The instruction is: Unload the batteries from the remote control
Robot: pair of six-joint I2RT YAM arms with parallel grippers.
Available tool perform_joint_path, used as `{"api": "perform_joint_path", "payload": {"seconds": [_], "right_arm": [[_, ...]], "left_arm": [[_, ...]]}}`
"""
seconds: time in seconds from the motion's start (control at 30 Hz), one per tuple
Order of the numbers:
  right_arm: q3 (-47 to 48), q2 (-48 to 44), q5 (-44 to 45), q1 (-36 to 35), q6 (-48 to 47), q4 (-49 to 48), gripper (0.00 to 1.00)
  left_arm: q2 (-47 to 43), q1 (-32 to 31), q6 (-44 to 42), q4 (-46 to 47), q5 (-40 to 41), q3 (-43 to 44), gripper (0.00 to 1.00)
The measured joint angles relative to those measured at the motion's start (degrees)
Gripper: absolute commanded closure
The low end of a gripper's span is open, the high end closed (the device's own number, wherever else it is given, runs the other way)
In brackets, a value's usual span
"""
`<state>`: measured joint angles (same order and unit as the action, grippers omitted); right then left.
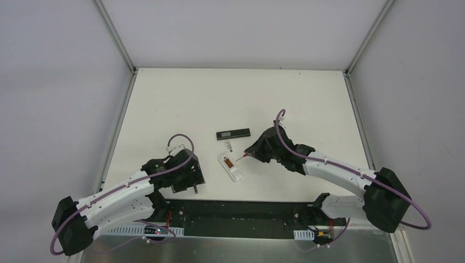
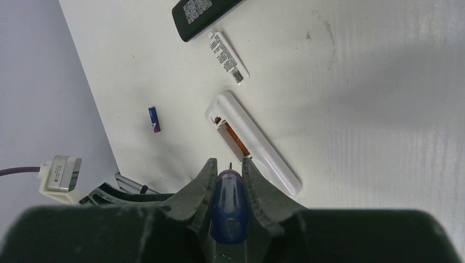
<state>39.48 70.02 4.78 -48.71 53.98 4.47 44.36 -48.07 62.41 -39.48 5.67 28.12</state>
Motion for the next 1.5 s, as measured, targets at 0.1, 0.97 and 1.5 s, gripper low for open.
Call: {"api": "perform_joint_path", "payload": {"seconds": [0.1,0.97,1.5], "right_arm": [[0.0,0.0,0.0,0.2,-0.2,0.5,1.0],[-2.4,-4.4,-3.1,9.9,-5.0,5.7,1.0],[4.5,4.4,-22.2,23.4,-30.7,26.7,1.0]], "left_arm": [[2.7,0.0,2.0,-2.6,1.3,0.0,0.21],[11.8,0.1,-5.1,-1.8,5.4,11.7,0.06],[31.0,2.4,-20.1,-1.4,5.0,28.6,0.01]]}}
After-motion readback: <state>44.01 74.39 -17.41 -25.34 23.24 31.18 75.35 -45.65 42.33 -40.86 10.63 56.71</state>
